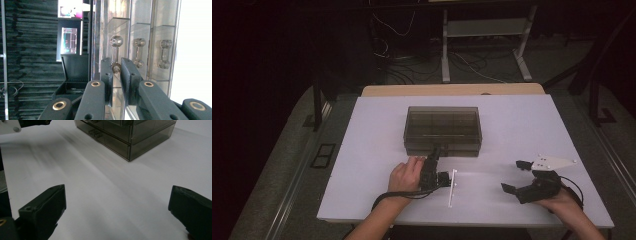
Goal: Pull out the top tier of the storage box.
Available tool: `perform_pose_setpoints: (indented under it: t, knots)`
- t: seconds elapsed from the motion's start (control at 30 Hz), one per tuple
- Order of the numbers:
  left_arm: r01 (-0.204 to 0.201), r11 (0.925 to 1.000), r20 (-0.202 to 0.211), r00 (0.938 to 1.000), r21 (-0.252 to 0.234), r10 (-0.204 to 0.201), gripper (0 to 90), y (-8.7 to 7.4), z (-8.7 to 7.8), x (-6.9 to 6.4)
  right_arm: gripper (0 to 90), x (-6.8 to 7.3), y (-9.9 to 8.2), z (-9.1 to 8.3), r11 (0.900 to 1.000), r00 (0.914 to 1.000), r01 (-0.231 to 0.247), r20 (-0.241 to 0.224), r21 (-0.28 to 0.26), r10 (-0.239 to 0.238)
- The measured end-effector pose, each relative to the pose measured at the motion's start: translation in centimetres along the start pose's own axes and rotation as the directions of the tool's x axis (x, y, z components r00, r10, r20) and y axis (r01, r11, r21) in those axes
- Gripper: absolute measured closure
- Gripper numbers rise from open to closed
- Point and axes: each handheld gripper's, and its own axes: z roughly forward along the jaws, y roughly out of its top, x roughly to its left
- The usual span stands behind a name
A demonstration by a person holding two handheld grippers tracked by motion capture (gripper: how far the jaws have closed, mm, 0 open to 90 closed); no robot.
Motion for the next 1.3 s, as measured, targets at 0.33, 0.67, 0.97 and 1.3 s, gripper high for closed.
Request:
perform_pose_setpoints:
  t: [0.33,0.67,0.97,1.3]
  knots:
    - [0.003,1.0000,0.004,1.0000,0.002,-0.003,80.0,0.2,-0.8,-0.1,1.0,0.0,0.0,0.0,1.0000,1.0000,-0.002,-0.002,-0.002,0.002]
    - [0.008,0.9999,0.007,1.0000,-0.009,-0.008,79.0,0.3,-1.3,-0.1,1.0,0.0,0.0,0.0,1.0000,1.0000,-0.002,0.000,-0.001,0.002]
    - [0.030,0.9995,0.045,0.9985,0.002,-0.030,62.6,0.0,-2.4,-0.3,1.0,0.0,0.0,-0.1,1.0000,1.0000,-0.001,0.001,-0.005,0.001]
    - [0.048,0.9980,0.049,0.9975,0.042,-0.050,50.0,-1.3,-3.4,-0.8,1.0,0.1,0.0,0.0,1.0000,1.0000,0.001,-0.001,-0.005,-0.001]
